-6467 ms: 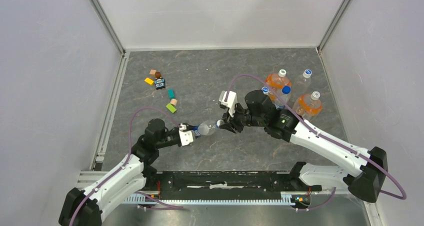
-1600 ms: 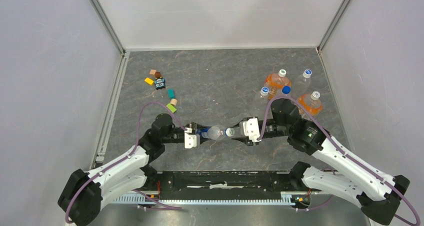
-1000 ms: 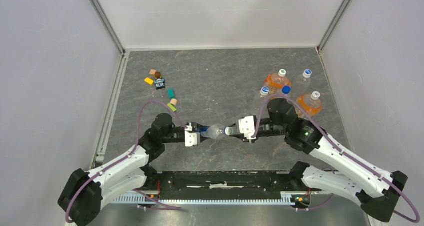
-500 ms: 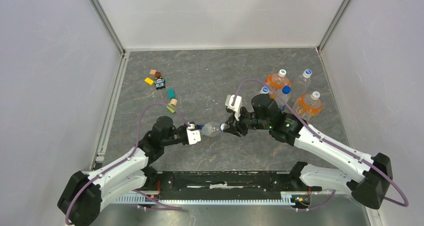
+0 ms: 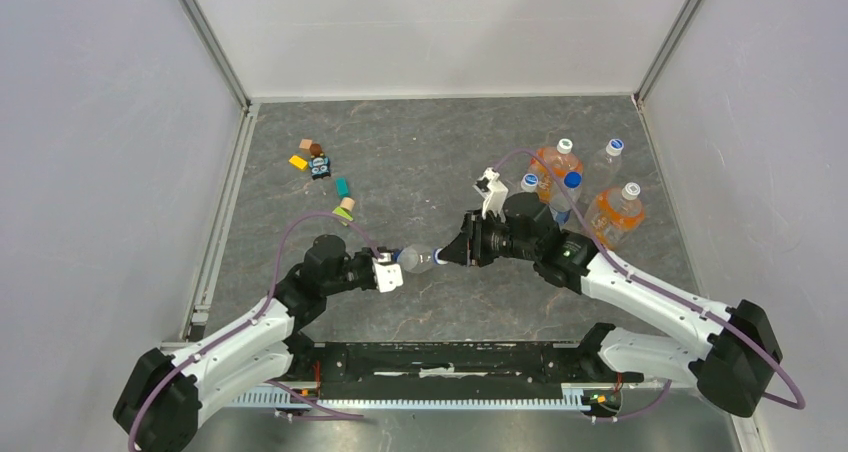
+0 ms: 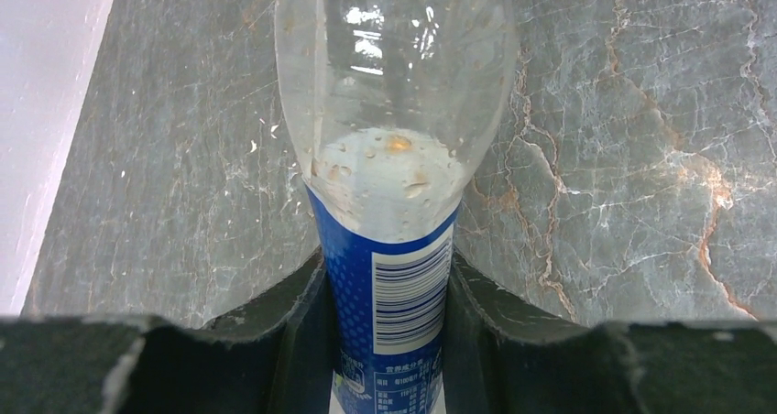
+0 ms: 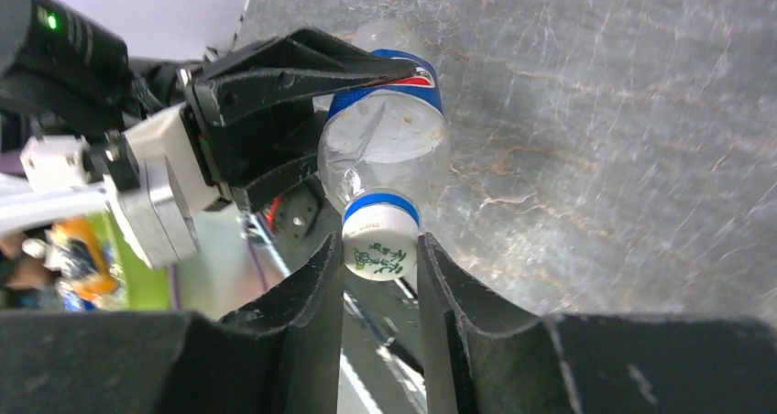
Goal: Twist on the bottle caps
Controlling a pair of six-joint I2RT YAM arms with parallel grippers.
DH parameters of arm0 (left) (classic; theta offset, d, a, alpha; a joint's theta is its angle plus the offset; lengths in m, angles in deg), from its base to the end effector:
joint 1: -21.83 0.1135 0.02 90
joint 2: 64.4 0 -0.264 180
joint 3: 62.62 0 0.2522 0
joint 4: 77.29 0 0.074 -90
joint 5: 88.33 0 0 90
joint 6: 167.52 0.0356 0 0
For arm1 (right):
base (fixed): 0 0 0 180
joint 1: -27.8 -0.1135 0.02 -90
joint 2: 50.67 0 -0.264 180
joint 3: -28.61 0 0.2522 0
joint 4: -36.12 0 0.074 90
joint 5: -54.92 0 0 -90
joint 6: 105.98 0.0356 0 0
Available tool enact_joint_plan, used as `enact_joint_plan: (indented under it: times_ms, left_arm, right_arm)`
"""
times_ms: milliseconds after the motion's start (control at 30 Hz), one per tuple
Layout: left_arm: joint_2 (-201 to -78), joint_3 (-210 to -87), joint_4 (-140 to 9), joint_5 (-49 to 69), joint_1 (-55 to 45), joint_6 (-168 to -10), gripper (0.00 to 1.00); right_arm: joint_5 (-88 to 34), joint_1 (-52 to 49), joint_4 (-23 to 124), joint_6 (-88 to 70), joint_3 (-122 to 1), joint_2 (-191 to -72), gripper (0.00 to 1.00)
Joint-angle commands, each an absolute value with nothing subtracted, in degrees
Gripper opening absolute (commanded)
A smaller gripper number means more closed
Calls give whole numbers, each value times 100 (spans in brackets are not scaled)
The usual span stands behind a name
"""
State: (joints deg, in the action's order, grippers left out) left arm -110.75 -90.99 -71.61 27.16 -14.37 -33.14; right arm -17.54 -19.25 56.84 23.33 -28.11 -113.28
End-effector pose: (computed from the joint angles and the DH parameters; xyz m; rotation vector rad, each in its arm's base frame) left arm 0.1321 -0.1156 0.1841 1.4704 1.2918 -0.3466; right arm 0.1597 0.1873 0.2737 -0.3647 2.2240 1.2004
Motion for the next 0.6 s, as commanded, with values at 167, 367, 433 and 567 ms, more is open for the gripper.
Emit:
enact_joint_plan:
  times_ms: [167,367,433,567]
  left_arm:
    - [-10887,-9449,-7836,3049,-1650,-2903,44]
    - [-10941,-9519,-7673,3041,-1649,-2958,45]
    - [-10974,-9535,-7649,3053,-1653,-3019,45]
    - [-11041,-9571,-7599,3125,-1649,-3053,45]
  right_arm:
    - [-2218,-2030,5594,4009,-2871,-11089,38]
    - [-2094,-2028,5453,2757,-3050,-10870,62]
    - [-1964,-2025,5201,2161,-3012,-10679,69]
    - [-1938,-2019,4833,994,-2994,-10124,83]
